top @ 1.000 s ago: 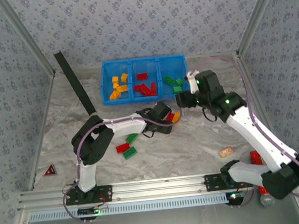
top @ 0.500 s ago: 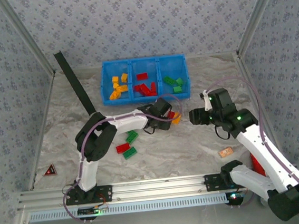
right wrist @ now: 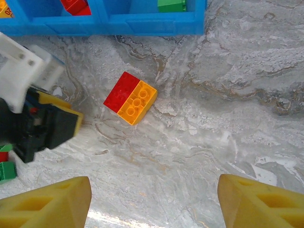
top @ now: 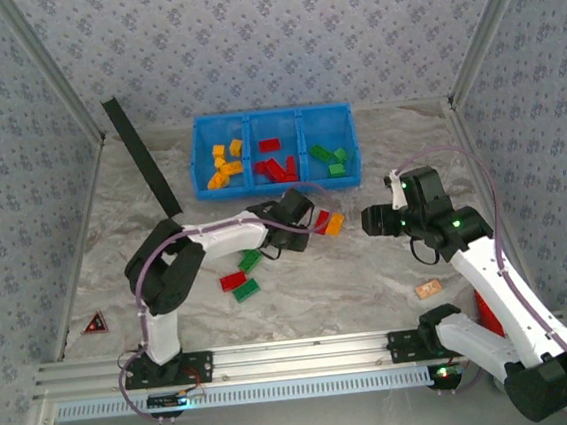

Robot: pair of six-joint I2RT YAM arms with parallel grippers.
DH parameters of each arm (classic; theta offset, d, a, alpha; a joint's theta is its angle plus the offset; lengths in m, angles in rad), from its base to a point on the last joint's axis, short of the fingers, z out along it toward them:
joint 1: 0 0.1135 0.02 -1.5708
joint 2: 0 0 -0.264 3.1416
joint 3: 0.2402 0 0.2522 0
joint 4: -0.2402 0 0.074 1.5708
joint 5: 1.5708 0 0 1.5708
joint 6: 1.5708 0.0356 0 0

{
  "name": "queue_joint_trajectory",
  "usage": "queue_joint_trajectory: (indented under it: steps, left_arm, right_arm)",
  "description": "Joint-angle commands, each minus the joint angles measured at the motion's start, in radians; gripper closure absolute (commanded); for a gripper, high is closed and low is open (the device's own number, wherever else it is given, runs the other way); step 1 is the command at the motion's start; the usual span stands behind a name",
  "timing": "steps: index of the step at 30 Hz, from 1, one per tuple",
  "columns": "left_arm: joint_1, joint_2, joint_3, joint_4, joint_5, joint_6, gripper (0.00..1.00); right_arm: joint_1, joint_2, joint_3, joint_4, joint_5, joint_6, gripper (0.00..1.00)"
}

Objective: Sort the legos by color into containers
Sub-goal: Pick up the lego from the center of the table, then place the lego in the container.

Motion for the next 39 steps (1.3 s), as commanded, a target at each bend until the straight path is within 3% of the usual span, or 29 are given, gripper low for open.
queue_joint_trajectory:
  steps: [1, 6, 12, 23, 30, 35, 39]
  left_arm:
    - [0.049, -0.129, 0.017, -0.054, -0.048, 0.04, 0.67]
    - [0.144, -0.246, 0.048, -0.081, -0.096, 0.116, 0.67]
    - [0.303, -0.265, 0.108, -0.058, -0.087, 0.165, 0.68]
    - [0.471, -0.011, 0.377, -0.082, -0.045, 0.201, 0.68]
    - [0.514, 0.146, 0.473, -0.097, -0.001, 0.205, 0.69]
    - [0.535, 0.214, 0.513, -0.103, 0.023, 0.198, 0.69]
    - [0.549, 0.255, 0.535, -0.112, 0.053, 0.187, 0.69]
  right_arm:
    - [-0.007, 0.002, -0.016, 0.008, -0.027, 0.024, 0.26]
    - [-0.006, 0.012, -0.04, 0.026, -0.055, 0.042, 0.26]
    - [-0.005, 0.044, -0.083, 0.082, -0.08, 0.075, 0.26]
    - [-0.002, 0.143, -0.104, 0.167, -0.113, 0.101, 0.25]
    - [0.027, 0.216, -0.074, 0.205, -0.101, 0.104, 0.26]
    - [0.155, 0.268, -0.039, 0.215, -0.075, 0.088, 0.28]
    - [0.345, 0.296, -0.007, 0.25, -0.077, -0.088, 0.29]
